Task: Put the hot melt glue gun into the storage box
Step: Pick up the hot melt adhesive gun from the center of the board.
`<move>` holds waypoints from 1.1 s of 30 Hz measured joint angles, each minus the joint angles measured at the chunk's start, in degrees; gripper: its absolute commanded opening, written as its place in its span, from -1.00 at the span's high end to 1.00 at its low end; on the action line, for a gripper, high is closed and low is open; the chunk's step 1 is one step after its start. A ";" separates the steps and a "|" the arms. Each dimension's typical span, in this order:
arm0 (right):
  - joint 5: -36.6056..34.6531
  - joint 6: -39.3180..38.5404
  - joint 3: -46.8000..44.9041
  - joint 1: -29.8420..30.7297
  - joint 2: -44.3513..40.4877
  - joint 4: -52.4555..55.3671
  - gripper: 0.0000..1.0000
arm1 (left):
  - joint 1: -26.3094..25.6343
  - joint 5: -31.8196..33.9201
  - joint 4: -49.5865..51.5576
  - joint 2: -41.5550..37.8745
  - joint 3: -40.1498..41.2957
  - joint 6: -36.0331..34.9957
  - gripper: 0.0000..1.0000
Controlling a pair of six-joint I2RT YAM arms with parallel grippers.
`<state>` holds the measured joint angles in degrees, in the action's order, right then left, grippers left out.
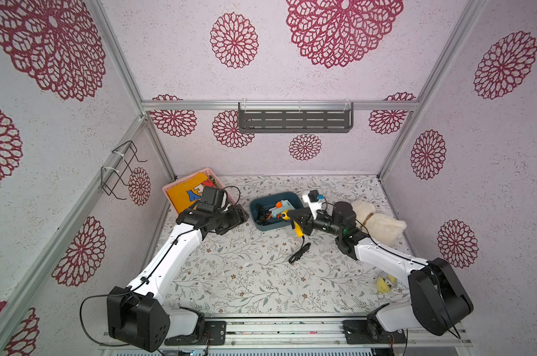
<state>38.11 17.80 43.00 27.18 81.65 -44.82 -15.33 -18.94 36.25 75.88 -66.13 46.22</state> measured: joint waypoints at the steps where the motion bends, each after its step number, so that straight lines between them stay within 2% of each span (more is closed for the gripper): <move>1: 0.35 5.33 -1.29 -1.01 0.50 -6.01 1.00 | 0.42 -2.01 -4.26 -0.35 1.53 2.14 -0.49; 5: -1.95 26.32 -3.80 -3.23 6.56 -29.53 1.00 | 0.72 -9.31 -22.45 1.07 7.04 11.63 -0.49; 7: -4.24 34.25 -3.78 -3.48 10.01 -35.19 1.00 | 0.70 -12.13 -32.17 3.26 8.79 16.87 -0.49; 11: -7.13 44.15 -3.26 -3.52 13.51 -38.82 1.00 | 0.66 -15.34 -47.06 7.93 9.64 24.65 -0.50; 18: -10.40 54.25 0.09 -3.54 13.57 -43.12 1.00 | 0.59 -18.12 -63.84 12.92 9.05 32.33 -0.50; 23: -13.51 59.98 2.36 -3.52 13.57 -44.15 1.00 | -0.15 -19.58 -80.83 20.17 8.41 41.07 -0.46; 29: -17.75 65.57 4.15 -3.45 13.57 -44.15 1.00 | -4.22 -22.53 -96.06 30.80 2.10 49.99 -0.43; 33: -20.20 67.89 4.98 -3.34 13.68 -44.24 1.00 | -7.06 -24.39 -103.08 34.58 -2.03 54.38 -0.41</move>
<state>17.91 85.69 47.99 23.83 95.33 -89.06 -22.39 -43.33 -66.83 110.45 -68.16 100.60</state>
